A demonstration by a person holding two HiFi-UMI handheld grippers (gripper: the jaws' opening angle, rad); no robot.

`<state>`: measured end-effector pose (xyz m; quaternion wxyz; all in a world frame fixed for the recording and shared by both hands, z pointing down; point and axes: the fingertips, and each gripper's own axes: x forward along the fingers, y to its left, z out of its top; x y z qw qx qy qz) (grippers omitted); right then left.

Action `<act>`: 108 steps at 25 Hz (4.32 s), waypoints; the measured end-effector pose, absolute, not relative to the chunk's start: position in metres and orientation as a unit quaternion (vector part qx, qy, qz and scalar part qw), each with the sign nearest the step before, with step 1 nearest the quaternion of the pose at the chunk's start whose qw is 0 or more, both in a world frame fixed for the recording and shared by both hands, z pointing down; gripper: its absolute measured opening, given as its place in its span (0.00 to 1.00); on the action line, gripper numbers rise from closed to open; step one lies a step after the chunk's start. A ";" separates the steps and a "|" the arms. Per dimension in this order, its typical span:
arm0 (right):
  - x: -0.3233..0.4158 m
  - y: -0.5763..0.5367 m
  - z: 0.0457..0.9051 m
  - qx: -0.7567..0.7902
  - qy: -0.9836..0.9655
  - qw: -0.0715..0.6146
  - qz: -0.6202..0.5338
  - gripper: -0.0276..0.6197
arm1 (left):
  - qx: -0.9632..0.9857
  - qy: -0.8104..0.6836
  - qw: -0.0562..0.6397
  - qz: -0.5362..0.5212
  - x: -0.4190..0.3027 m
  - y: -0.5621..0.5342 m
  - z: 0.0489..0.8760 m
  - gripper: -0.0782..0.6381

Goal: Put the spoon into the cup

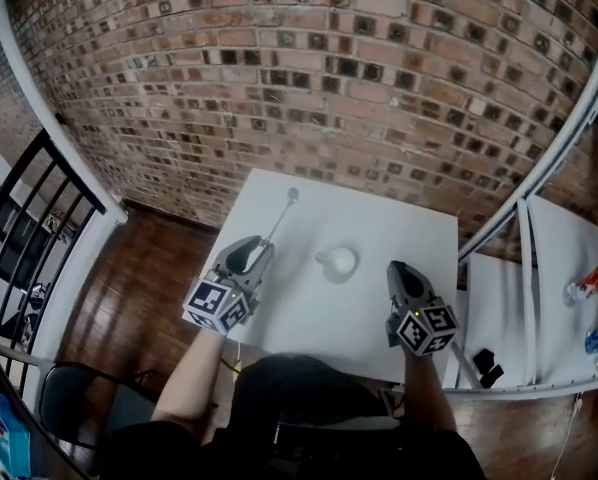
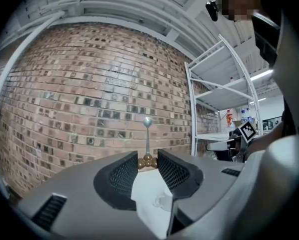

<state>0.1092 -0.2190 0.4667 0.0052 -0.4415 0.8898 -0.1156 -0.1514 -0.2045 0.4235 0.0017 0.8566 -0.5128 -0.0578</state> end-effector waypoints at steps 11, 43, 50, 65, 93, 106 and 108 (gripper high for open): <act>0.140 -0.206 0.482 -0.473 0.871 -0.002 -0.132 0.05 | 0.916 -0.392 0.035 0.083 -0.062 -0.214 0.486 0.27; 0.157 -0.204 0.487 -0.497 0.855 0.011 -0.148 0.05 | 0.888 -0.370 0.135 0.235 -0.030 -0.263 0.573 0.28; 0.163 -0.206 0.486 -0.506 0.850 0.009 -0.146 0.05 | 0.894 -0.363 0.133 0.226 -0.009 -0.277 0.571 0.28; 0.173 -0.206 0.484 -0.520 0.842 0.013 -0.145 0.05 | 0.896 -0.366 0.125 0.220 0.001 -0.285 0.588 0.30; 0.152 -0.191 0.499 -0.483 0.863 -0.014 -0.146 0.05 | 0.866 -0.486 0.020 -0.114 -0.129 -0.211 0.415 0.11; 0.128 -0.180 0.508 -0.469 0.873 -0.061 -0.120 0.05 | 0.854 -0.498 0.051 -0.139 -0.154 -0.174 0.426 0.11; 0.127 -0.180 0.507 -0.472 0.872 -0.058 -0.121 0.05 | 0.851 -0.500 0.059 -0.147 -0.152 -0.172 0.430 0.11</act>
